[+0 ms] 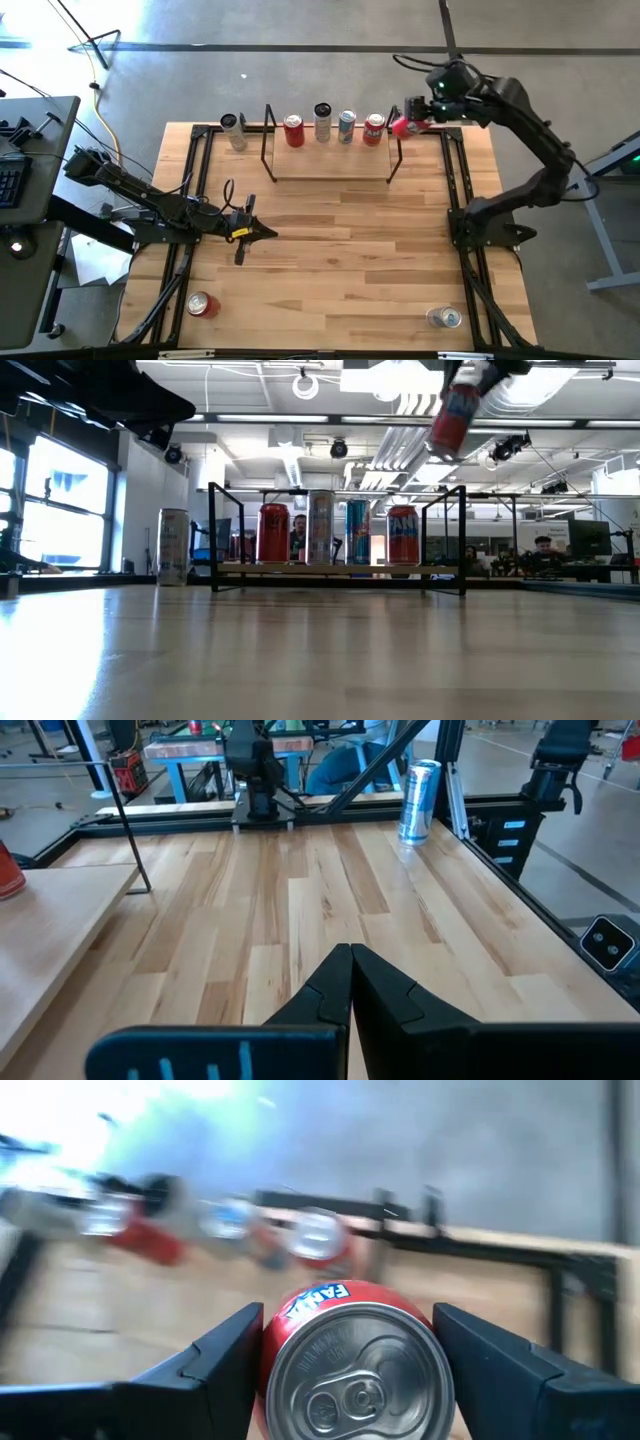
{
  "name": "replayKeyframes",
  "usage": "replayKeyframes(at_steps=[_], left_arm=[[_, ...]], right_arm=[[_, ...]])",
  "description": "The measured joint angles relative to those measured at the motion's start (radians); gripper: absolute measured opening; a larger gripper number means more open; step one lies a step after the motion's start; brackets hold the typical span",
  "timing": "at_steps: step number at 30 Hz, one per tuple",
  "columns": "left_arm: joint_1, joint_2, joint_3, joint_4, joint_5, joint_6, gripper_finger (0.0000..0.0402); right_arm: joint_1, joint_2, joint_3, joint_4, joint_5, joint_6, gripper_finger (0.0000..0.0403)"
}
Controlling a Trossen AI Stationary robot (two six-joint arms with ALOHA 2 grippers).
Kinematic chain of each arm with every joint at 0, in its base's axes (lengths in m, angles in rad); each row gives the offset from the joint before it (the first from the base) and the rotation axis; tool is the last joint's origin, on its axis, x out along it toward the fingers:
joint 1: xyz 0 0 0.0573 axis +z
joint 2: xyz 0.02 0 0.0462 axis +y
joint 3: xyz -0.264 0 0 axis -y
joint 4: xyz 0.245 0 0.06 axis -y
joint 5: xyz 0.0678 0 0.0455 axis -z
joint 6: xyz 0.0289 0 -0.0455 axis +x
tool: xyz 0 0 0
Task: Place canned beverage on shelf
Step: Put the red soda can on the shelf aligned with the other red soda can
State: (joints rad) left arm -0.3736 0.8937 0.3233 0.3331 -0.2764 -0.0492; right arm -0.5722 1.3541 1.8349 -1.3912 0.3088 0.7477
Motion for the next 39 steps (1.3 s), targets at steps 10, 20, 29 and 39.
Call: replayKeyframes(at_steps=[10,20,29,39], left_arm=[[0.0,0.0,0.0,-0.001,0.0,0.017,0.0001],[0.0,0.0,0.0,-0.022,0.0,0.009,0.0001],[0.0,0.0,0.0,-0.024,0.0,0.002,0.0],[0.0,0.0,0.0,-0.023,0.0,-0.002,0.0]], right_arm=[[0.2,0.164,0.102,0.051,0.085,0.045,0.025],[0.128,0.42,0.102,0.063,0.023,-0.008,0.025],[0.08,0.523,0.101,0.029,0.064,0.049,0.0251],[0.082,0.593,0.099,0.029,0.063,0.082,0.0253]])
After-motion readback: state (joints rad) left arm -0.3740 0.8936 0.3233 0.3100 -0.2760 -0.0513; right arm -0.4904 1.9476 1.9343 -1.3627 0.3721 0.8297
